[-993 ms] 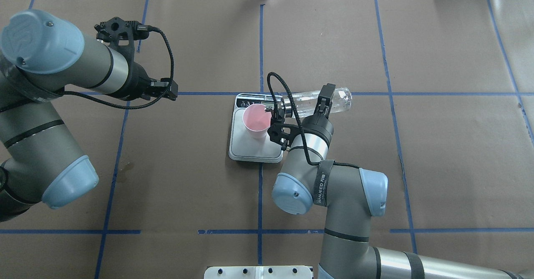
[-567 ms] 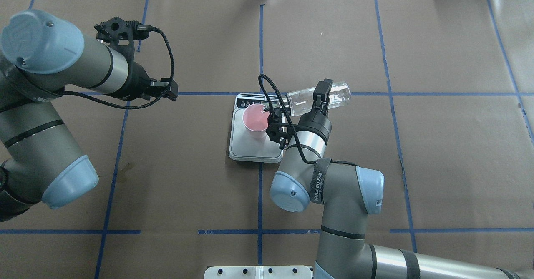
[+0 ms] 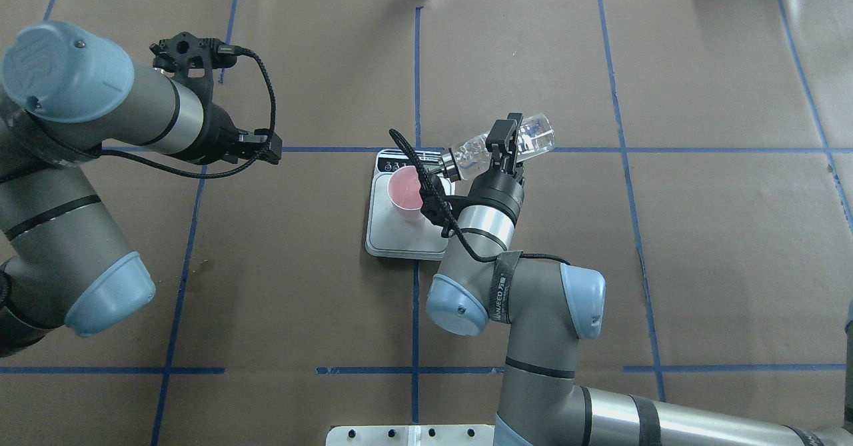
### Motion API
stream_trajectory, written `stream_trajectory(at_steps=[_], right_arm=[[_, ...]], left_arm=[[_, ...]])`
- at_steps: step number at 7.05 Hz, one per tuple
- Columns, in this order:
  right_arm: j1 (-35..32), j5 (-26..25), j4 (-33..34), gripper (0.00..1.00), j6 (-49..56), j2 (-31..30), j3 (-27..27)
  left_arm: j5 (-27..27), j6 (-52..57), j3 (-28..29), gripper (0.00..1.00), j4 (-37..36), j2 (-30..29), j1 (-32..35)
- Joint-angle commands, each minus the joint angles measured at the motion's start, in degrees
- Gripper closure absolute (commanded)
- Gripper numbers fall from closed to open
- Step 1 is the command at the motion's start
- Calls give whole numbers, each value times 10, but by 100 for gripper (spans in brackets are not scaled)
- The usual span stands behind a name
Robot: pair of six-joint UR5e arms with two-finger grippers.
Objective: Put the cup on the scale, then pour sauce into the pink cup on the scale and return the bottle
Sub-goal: 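Tilt the bottle with the right gripper to pour into the pink cup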
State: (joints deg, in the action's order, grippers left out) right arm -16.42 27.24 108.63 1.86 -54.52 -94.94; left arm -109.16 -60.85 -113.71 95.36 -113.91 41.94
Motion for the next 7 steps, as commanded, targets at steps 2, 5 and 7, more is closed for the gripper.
stream_trajectory(at_steps=[2, 5, 7], right_arm=[[0, -37, 0, 100, 75, 3, 6], [-1, -44, -1, 100, 92, 2, 3], [-3, -40, -8, 100, 79, 9, -19]], left_arm=[[-1, 0, 1, 33, 0, 1, 0], [-2, 0, 1, 33, 0, 1, 0], [-2, -1, -1, 33, 0, 1, 0]])
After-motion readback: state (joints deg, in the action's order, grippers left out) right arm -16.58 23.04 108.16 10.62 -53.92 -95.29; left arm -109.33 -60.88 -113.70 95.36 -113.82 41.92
